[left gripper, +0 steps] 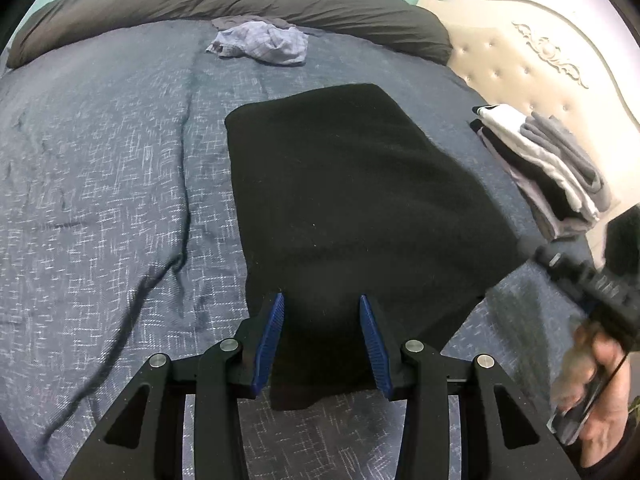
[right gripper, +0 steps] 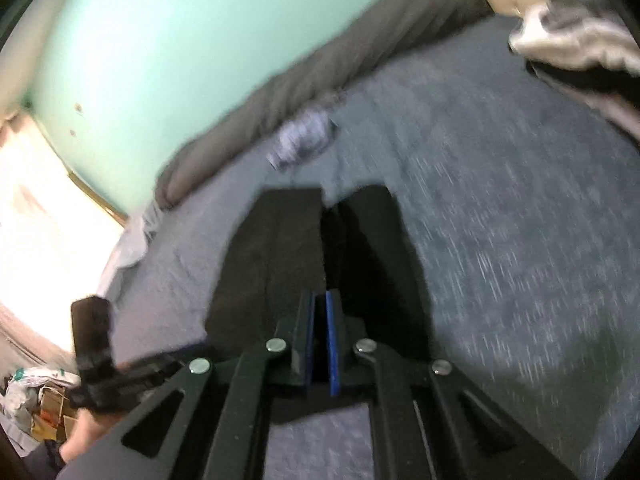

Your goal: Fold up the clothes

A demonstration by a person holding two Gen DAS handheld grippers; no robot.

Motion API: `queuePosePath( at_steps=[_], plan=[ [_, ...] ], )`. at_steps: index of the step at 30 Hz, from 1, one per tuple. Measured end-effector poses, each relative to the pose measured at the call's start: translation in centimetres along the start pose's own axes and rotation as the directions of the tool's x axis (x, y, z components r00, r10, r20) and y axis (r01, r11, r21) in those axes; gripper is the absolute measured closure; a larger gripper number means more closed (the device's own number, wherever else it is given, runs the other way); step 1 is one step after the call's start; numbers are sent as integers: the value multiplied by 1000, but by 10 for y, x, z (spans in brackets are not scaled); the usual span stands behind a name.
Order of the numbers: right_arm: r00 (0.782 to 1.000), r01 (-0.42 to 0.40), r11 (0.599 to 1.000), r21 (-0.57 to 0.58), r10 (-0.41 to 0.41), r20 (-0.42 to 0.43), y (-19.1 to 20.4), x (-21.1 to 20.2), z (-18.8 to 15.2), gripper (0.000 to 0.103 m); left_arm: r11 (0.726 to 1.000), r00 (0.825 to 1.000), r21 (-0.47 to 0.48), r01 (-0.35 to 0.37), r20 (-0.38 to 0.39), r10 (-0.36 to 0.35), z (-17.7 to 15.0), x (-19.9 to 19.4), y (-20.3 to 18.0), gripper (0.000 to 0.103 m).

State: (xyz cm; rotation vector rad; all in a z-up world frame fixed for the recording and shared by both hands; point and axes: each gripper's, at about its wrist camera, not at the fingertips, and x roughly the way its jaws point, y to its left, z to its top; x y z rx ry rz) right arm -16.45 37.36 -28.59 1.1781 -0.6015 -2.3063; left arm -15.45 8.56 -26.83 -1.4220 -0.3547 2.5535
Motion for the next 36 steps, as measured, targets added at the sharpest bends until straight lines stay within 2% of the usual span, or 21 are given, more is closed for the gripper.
queuePosePath(
  at_steps=[3, 7, 8, 10, 13, 19, 26, 27, 30, 33, 36],
  plan=[
    [997, 8, 998, 66, -2, -79, -17, 18, -11, 98, 1000, 1000, -6, 0, -8, 0, 1, 2, 2, 60],
    [998, -33, 994, 101, 38, -44, -24, 12, -5, 90, 1000, 1000, 6, -11, -11, 11, 3, 3, 2, 60],
    [999, -34, 994, 103, 37, -28, -24, 9, -1, 86, 1000, 1000, 6, -10, -11, 10, 4, 3, 3, 60],
    [998, -56, 991, 122, 55, 16, -28, 6, 6, 63, 1000, 1000, 2, -6, -10, 6, 5, 3, 5, 60],
    [994, -112, 981, 157, 109, 28, -34, 15, 16, 60, 1000, 1000, 14, -5, -11, 5, 4, 3, 3, 59],
    [989, -147, 985, 86, 148, -4, -19, 40, 45, 60, 999, 1000, 38, 4, -15, -4, 6, 4, 3, 55],
    [985, -162, 984, 76, 165, -44, -13, 73, 56, 60, 999, 1000, 53, 13, -19, -12, 4, 6, 2, 51],
    [984, -166, 983, 76, 170, -48, -12, 76, 56, 61, 998, 1000, 55, 14, -20, -13, 3, 7, 1, 50],
    [987, -153, 987, 45, 155, -45, -6, 80, 56, 89, 998, 1000, 53, 19, -22, -18, 3, 7, 1, 50],
    [991, -134, 991, -1, 134, -3, 1, 67, 57, 95, 998, 1000, 54, 24, -20, -23, 4, 7, -2, 50],
    [995, -74, 994, -78, 79, 60, 16, 47, 57, 96, 998, 999, 55, 30, -18, -29, 4, 6, -5, 50]
  ],
)
